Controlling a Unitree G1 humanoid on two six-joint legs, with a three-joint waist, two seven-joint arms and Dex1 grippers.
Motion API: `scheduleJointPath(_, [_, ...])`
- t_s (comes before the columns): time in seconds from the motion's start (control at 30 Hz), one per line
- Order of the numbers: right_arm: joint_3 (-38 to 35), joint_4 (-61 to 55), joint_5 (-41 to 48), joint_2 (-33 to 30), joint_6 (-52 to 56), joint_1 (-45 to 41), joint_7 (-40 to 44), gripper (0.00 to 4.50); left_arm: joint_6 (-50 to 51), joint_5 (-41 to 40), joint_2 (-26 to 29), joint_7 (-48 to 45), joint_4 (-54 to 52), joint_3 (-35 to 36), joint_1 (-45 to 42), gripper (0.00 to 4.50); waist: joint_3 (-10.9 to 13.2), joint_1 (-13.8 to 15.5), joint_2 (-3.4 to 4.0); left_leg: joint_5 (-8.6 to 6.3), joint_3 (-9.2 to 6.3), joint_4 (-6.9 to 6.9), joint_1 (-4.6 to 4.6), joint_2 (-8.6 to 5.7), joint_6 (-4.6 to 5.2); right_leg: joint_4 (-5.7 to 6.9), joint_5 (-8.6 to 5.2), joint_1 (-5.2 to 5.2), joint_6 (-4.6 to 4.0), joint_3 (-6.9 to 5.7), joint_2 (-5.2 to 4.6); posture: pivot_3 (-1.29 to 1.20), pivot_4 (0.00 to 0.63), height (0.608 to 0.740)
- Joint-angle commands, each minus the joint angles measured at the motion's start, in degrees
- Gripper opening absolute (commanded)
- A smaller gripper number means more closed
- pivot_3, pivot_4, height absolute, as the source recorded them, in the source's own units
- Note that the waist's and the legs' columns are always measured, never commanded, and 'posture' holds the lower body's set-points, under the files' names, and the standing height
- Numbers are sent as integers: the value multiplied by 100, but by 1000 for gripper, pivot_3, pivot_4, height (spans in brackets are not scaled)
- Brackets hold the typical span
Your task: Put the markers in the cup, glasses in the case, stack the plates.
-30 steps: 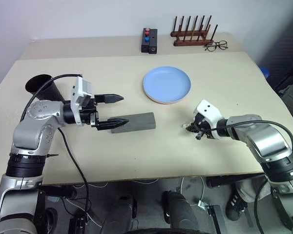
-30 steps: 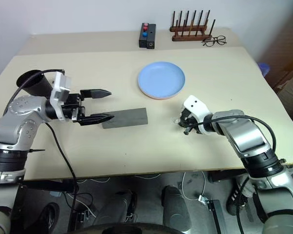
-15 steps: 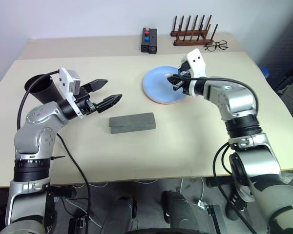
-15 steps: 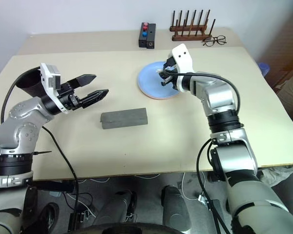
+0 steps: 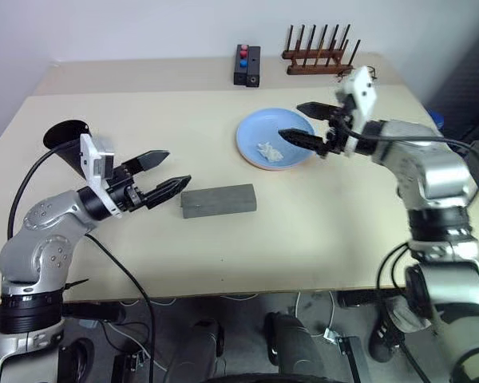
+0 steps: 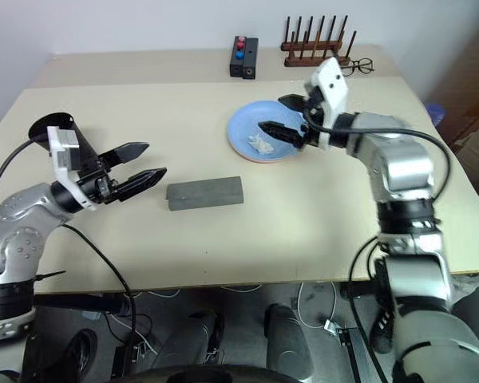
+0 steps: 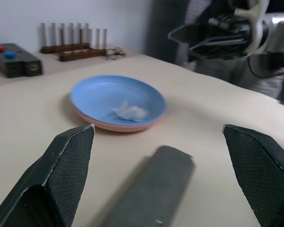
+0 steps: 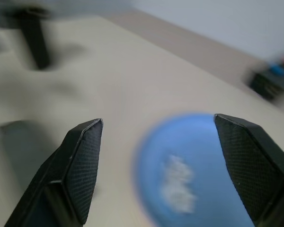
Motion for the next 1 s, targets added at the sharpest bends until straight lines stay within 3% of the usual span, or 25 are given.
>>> scheduleJointPath(0.03, [-590,-1023,774,-460,508,715,370,3812,-224,117,138,-240,33,62,205,4500,1,-7,2,-1,1,1,4,0,1,2,0,3,0,0,0,0,150,740])
scheduleJointPath(0.1, [-831,-1223,1025,-745,611,1155,599,3812,-236,108,141,-343,74,-6,247,4500,2,-8,3,-18,2,1,6,0,31,3,0,6,0,1,-1,0,150,740])
scheduleJointPath(0.23, [-1166,-1819,490,-1205,-174,3174,839,3812,-1170,774,364,-1178,1396,-236,-54,4500,-4,46,4,-19,-2,-8,46,8,32,-6,0,48,-4,-10,4,0,150,740])
scheduleJointPath(0.3, [-1507,-1729,614,-1336,-272,3694,1010,3812,-1394,907,270,-1269,1621,-393,-221,4500,4,81,17,-22,5,-16,73,7,38,-18,-1,75,-4,-10,5,0,150,740])
scheduleJointPath(0.47, [-2155,-1703,387,-956,-1179,4532,636,3812,-2099,1308,149,-1578,2572,-549,-644,4500,-1,83,27,-31,13,-10,105,8,54,-53,9,120,13,-1,7,0,150,740])
scheduleJointPath(0.77, [-2122,-1168,253,-957,-1839,4437,538,3812,-2527,1638,-300,-1561,2979,-787,-833,4500,-1,110,27,-33,11,-11,100,6,56,-65,14,121,20,-1,4,0,150,740])
scheduleJointPath(1.0, [-1776,-384,122,-1230,-2143,3735,817,3812,-2825,1760,-509,-1180,2681,-647,-465,4500,-2,100,28,-33,11,-10,101,6,58,-66,15,121,21,0,3,0,150,740])
